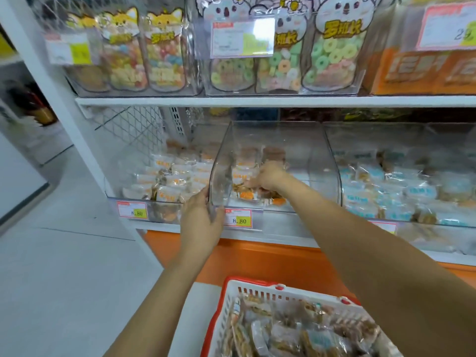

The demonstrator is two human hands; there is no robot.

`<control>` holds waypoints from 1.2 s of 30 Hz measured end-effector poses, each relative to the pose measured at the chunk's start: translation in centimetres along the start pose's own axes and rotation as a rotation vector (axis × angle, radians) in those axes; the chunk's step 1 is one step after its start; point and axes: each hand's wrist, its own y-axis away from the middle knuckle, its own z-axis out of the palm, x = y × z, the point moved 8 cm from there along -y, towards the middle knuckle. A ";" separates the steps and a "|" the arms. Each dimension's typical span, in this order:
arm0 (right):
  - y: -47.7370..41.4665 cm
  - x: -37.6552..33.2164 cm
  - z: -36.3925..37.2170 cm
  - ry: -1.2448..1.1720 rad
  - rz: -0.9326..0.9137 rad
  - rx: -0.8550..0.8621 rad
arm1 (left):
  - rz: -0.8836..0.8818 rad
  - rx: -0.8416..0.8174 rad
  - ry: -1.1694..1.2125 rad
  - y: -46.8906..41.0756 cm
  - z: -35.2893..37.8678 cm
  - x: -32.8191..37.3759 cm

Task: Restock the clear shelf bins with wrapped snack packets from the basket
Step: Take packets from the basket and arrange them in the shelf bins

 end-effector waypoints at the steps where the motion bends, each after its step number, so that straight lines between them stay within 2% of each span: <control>1: -0.9 0.3 0.9 0.039 0.013 0.015 | 0.013 -0.002 -0.004 -0.1 0.1 -0.1; 4: -2.0 0.3 1.6 0.136 -0.008 0.118 | 0.050 -0.008 -0.021 -0.1 -0.1 -0.2; 6: -1.8 -0.6 1.0 0.284 -0.071 0.223 | 0.069 -0.016 -0.039 -0.2 0.0 -0.2; 8: -1.4 -1.4 0.8 0.335 -0.147 0.271 | 0.079 -0.033 -0.047 -0.2 0.2 -0.4; 13: 2.4 -2.6 -1.9 0.092 -0.253 0.320 | 0.074 -0.034 0.010 2.4 0.2 0.5; 16: 8.2 -2.3 -3.6 0.102 -0.403 0.405 | 0.144 0.019 0.034 5.2 -0.2 2.1; 19: 13.9 0.7 -1.9 0.095 -0.459 0.297 | 0.036 -0.209 0.027 7.6 2.2 1.1; 21: 15.4 5.2 1.2 0.207 -0.347 0.163 | -0.023 -0.428 -0.098 10.1 4.7 -0.4; 24: 15.4 15.1 6.6 0.476 -0.074 -0.026 | -0.120 -0.723 -0.320 14.3 7.3 -4.0; 27: 16.5 24.4 11.3 0.467 0.226 -0.251 | -0.252 -0.955 -0.509 18.4 8.3 -8.7; 29: 17.6 27.3 13.3 0.463 0.276 -0.307 | -0.304 -0.994 -0.541 19.9 8.3 -10.3; 32: 18.3 28.7 14.1 0.466 0.347 -0.220 | -0.342 -0.958 -0.509 20.5 8.1 -10.7; 36: 18.7 29.1 14.2 0.217 0.456 -0.173 | -0.335 -0.943 -0.510 20.5 8.1 -10.6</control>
